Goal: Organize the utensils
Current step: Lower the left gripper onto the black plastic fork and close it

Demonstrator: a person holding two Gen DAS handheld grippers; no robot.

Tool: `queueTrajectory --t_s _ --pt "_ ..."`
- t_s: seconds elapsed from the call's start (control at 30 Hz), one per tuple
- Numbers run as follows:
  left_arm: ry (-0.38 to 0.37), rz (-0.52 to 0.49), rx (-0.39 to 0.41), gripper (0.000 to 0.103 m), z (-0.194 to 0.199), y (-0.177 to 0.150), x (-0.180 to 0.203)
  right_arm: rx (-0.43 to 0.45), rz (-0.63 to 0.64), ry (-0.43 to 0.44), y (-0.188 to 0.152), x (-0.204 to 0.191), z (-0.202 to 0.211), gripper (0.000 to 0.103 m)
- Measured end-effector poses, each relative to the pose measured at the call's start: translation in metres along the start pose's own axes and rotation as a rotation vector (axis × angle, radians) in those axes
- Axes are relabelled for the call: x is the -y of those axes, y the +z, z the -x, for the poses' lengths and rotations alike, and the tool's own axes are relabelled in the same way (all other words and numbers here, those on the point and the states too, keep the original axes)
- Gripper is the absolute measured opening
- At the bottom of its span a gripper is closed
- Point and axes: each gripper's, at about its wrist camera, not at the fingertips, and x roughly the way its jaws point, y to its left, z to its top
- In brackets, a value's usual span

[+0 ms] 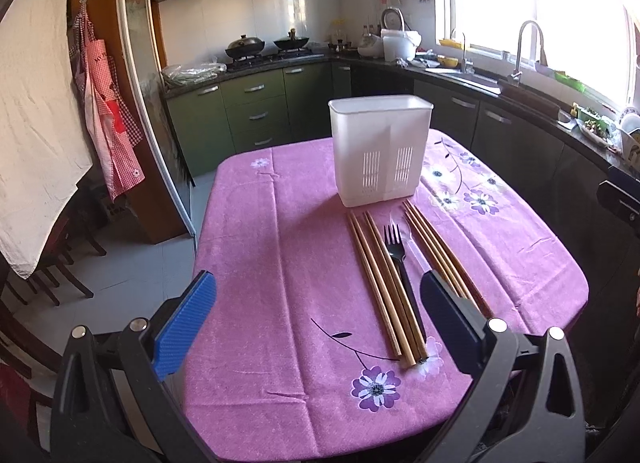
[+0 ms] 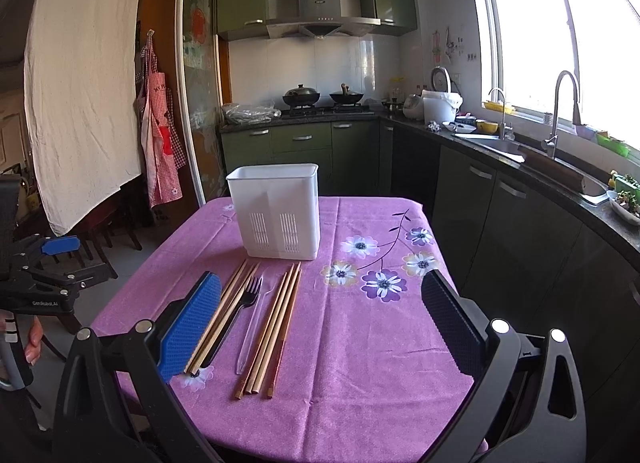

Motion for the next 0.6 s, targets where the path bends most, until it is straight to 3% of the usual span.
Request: queueTrajectory --t_s 0.33,0.47,0.53,0.6 --pt "-0.164 -0.035 -0.282 0.095 -0.108 0.023 0.057 -0.168 -0.049 -0.005 0.018 0.036 -0.084 0.099" --pt "-0.162 -0.063 -0.334 0.069 -0.131 0.031 0.079 -0.208 -0.064 -0.003 0.021 0.043 -0.109 0.095" --pt "-0.158 -0.068 -0.357 0.066 -0.14 0.034 0.085 -0.225 -0.071 0.008 0.02 0.045 -0.118 0.091" --pt "-0.145 -0.065 -0.383 0.053 -0.149 0.035 0.088 -0.237 -0.074 0.007 0.02 0.046 -0.124 0.084"
